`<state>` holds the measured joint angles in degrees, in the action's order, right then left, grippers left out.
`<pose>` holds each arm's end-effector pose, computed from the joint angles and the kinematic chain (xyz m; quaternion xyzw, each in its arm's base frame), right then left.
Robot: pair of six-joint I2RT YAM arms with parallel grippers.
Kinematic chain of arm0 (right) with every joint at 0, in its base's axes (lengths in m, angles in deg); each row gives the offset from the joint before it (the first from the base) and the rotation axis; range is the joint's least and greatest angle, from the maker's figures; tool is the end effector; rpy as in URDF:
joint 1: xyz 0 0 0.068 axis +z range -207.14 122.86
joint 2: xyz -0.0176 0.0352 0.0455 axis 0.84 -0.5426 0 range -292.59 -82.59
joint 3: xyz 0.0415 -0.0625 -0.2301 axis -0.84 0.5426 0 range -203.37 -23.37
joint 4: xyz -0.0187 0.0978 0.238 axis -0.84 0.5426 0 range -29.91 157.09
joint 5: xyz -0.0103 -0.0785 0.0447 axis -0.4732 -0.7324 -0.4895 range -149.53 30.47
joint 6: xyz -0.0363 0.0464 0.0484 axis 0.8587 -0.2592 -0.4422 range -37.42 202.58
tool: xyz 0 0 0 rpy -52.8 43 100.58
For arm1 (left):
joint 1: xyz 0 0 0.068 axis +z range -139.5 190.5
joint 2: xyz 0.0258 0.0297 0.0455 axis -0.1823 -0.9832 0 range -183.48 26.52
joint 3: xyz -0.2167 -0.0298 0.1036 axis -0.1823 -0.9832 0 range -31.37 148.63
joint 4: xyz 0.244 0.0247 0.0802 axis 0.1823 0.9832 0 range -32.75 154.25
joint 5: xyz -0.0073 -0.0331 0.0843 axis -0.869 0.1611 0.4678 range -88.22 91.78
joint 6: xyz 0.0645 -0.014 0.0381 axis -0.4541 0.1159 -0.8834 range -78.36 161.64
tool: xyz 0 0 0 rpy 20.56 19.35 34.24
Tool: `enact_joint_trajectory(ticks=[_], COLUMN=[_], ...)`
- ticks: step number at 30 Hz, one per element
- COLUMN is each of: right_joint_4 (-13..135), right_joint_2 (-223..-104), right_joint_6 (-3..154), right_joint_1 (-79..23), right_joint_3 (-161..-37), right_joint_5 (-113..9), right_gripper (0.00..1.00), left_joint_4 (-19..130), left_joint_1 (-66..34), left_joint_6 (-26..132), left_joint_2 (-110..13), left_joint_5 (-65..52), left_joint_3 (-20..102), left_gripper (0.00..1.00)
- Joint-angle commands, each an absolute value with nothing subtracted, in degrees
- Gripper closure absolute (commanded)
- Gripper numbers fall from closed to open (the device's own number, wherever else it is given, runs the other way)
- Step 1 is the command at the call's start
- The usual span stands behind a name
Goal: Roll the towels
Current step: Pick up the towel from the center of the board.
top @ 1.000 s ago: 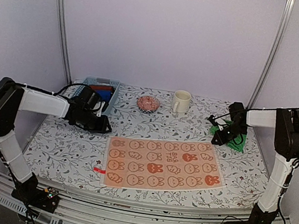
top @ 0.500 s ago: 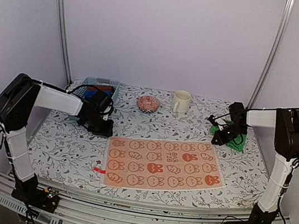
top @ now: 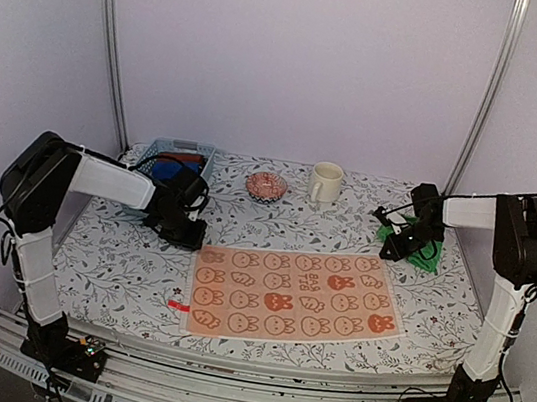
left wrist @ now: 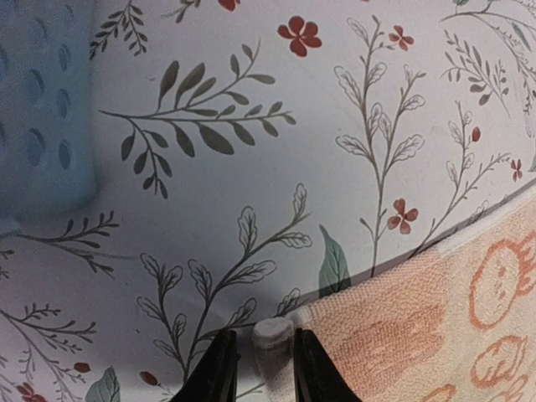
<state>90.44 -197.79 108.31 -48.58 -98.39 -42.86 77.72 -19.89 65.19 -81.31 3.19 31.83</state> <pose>0.3801 0.0759 0.0854 -0.3109 0.9246 0.1164 0.1868 0.3141 -0.1824 0.0819 0.0557 0.9748 -0.0871 0.1976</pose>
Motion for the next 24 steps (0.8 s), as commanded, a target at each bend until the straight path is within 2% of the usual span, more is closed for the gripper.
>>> enact_joint_trajectory(ticks=[1,14,24], right_joint_4=[91.46,91.74,91.95], right_joint_2=[-197.90,-198.32,-198.93], right_joint_6=[108.77,108.77,108.77], right_joint_1=[-48.79,-48.73,-48.76], right_joint_3=[-97.48,-97.55,-97.64], right_joint_5=[-42.22,-41.69,-41.51], right_gripper=[0.95,0.95,0.95], left_joint_4=[78.53,77.93,78.39], left_joint_1=[-21.13,-21.23,-21.23], left_joint_6=[64.36,63.91,64.10], left_joint_2=[-83.16,-84.70,-84.46], left_joint_5=[3.43,2.60,3.56], left_joint_3=[32.44,33.09,32.44], left_gripper=[0.76,0.76,0.90])
